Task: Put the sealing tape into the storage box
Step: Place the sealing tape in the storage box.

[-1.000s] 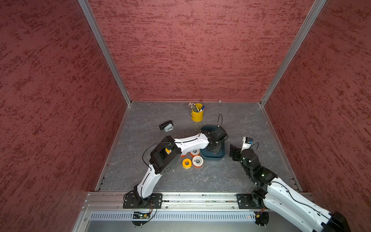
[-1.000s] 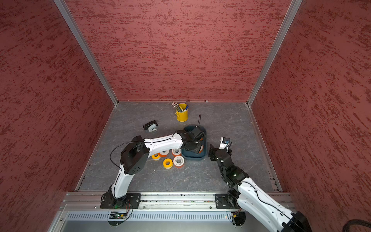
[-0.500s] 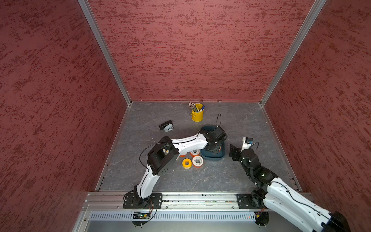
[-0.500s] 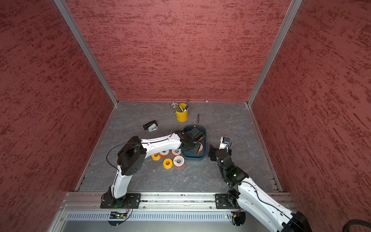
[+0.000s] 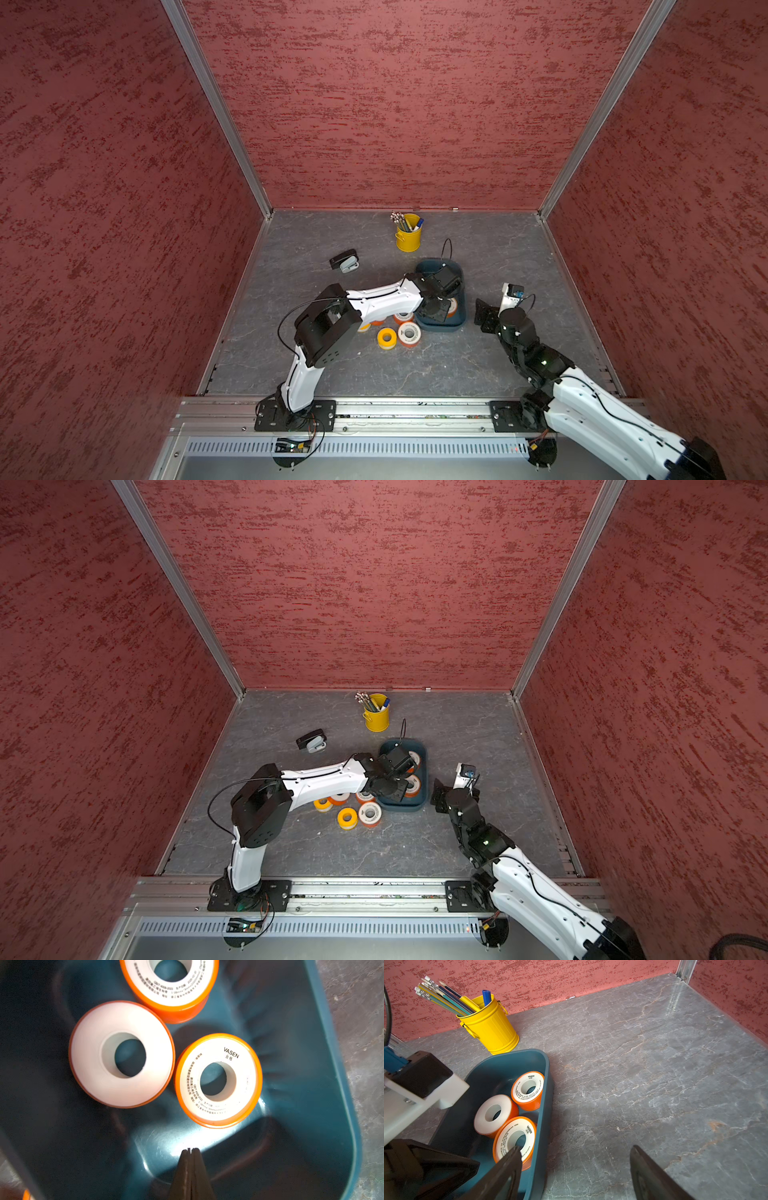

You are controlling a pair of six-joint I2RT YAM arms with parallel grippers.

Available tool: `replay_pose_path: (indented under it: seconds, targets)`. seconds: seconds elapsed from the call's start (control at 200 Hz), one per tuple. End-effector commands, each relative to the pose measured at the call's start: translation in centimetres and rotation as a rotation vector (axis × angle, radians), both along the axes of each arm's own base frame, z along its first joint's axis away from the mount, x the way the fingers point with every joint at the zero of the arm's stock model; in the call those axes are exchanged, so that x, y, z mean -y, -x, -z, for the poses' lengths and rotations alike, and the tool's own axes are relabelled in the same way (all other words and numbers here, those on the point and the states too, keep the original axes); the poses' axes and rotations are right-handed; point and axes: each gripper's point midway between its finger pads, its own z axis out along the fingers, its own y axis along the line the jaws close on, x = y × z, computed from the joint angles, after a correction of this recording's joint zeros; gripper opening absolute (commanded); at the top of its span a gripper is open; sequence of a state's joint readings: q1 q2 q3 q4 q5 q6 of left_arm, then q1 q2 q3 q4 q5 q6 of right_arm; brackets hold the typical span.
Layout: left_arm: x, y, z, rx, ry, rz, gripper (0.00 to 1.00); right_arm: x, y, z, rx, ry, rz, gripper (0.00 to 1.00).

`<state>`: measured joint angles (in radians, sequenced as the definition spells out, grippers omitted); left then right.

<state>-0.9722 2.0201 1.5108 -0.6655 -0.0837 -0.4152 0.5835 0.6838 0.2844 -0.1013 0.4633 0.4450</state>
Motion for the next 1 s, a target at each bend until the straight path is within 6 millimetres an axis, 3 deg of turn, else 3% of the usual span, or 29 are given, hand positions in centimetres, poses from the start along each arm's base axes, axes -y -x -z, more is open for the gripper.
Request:
replay_pose_path:
  seconds: [0.0,0.23,0.441,0.621,0.817,0.997]
  targets:
    - [0.9,-0.6,1.0,-0.009,0.016,-0.009,0.02,-0.3,-0.1,-0.1,0.008,-0.006,-0.015,0.83]
    - [1.8,-1.0,2.3,-0.038,0.027,-0.004,0.02,-0.4,-0.1,-0.2,0.01,-0.007,-0.015,0.83]
    - [2.2,-2.5,2.3,-0.026,0.059,-0.033,0.02,-0.4,-0.1,-0.1,0.008,-0.006,-0.016,0.83]
    - [2.5,-2.6,2.3,-0.034,0.061,-0.02,0.02,-0.3,-0.1,-0.2,0.009,-0.007,-0.015,0.83]
    - [1.8,-1.4,1.0,-0.028,0.07,-0.009,0.06,-0.4,-0.1,-0.2,0.009,-0.007,-0.016,0.83]
    - [0.8,-0.6,-2.1,0.014,0.084,-0.007,0.1,-0.4,-0.1,-0.1,0.008,-0.007,-0.017,0.83]
